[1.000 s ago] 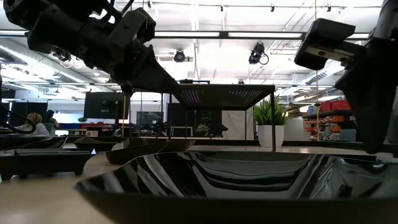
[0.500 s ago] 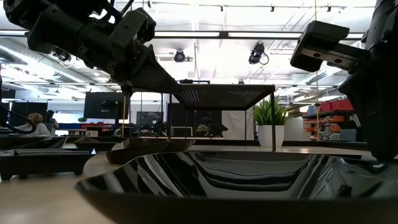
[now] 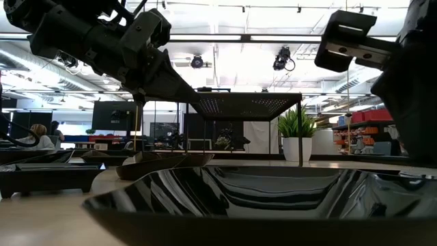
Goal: Pick & Place Mini shaped plates
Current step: Stack the black square plate on top of the black square plate on the shelf
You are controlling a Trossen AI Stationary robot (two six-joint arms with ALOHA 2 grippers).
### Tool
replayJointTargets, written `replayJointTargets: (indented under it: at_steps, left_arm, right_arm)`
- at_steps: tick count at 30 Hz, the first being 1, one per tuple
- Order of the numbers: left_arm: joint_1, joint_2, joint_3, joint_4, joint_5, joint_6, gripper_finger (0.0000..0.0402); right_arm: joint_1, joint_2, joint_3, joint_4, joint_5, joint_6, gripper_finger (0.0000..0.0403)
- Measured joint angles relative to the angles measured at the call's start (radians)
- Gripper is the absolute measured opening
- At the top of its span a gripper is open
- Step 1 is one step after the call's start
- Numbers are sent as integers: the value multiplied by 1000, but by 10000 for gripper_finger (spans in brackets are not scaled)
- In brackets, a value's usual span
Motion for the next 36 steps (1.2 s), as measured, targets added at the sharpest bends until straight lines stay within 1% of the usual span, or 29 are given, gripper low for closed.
replayJointTargets:
  at_steps: [2, 4, 7, 11, 13, 15, 17, 20, 31, 34, 36]
  left_arm:
    - [0, 0, 0, 0, 0, 0, 14]
    - [0, 0, 0, 0, 0, 0, 14]
    - [0, 0, 0, 0, 0, 0, 14]
    - [0, 0, 0, 0, 0, 0, 14]
    - [0, 0, 0, 0, 0, 1, 14]
    - [0, 0, 0, 0, 0, 1, 14]
    - [0, 0, 0, 0, 0, 1, 14]
    - [0, 0, 0, 0, 0, 1, 14]
    - [0, 0, 0, -1, 0, 3, 14]
    - [0, 0, 0, -1, 0, 3, 14]
    - [0, 0, 0, -1, 0, 3, 14]
  right_arm:
    - [0, 0, 0, -2, -2, 16, 8]
    - [0, 0, 0, -2, -2, 25, 20]
    - [-1, 0, 0, -8, -10, 39, 54]
    - [-10, 0, 0, -22, -29, 18, 105]
    - [-17, 3, -1, -23, -29, -1, 122]
    - [-21, 10, -1, -24, -29, -31, 127]
    - [-24, 24, -1, -13, -29, -58, 123]
    - [-25, 40, -2, -5, -29, -89, 105]
    - [-27, 40, -2, 11, -13, -78, 9]
    - [-27, 27, -2, 8, -9, -64, 7]
    - [-25, 2, -2, 10, 14, -63, 8]
